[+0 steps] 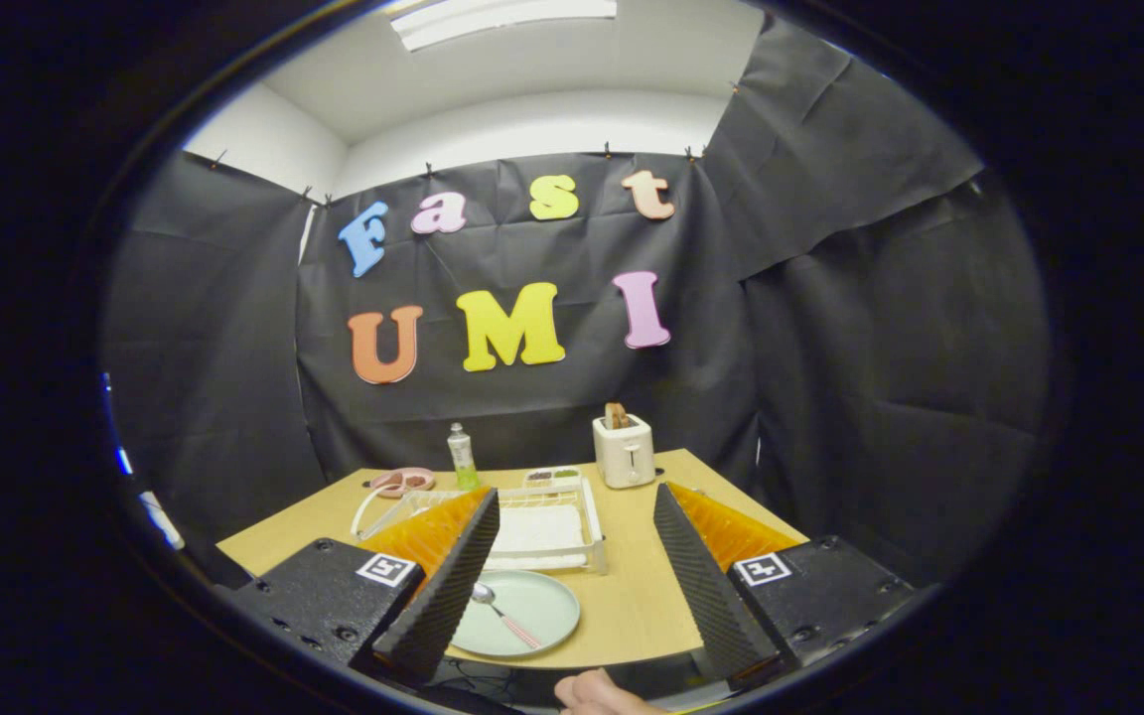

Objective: Take the plate from the dish rack, then take the spoon from the basket and place it into the plate.

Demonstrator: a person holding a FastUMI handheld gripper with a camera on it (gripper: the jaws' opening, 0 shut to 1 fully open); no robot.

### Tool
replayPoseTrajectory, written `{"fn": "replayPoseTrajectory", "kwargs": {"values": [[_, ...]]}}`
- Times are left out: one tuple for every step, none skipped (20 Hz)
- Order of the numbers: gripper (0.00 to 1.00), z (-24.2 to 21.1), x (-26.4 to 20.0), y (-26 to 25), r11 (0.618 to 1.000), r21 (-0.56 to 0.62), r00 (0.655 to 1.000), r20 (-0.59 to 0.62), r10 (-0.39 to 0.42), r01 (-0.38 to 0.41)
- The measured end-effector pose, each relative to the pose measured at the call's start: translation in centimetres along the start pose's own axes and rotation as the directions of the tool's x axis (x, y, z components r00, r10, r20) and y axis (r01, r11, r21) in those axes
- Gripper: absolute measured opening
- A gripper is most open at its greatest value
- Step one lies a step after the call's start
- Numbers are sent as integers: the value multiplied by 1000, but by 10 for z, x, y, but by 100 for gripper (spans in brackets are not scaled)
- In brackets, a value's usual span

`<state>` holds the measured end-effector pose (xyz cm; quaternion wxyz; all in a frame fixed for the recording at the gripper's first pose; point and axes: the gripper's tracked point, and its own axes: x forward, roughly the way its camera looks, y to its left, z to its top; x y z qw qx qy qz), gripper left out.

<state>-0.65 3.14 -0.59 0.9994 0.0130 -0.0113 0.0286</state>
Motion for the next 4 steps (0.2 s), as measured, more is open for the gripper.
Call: {"fn": "replayPoseTrajectory", "kwargs": {"values": [[100,-1,0,-1,1000,3,1000,1,2,-2],[100,-1,0,-2,1000,2,1000,2,0,0],[100,-2,2,-4,1000,1,1000,1,-5,5],[100,-2,2,-5,1000,-2,1000,-2,-9,9]]}}
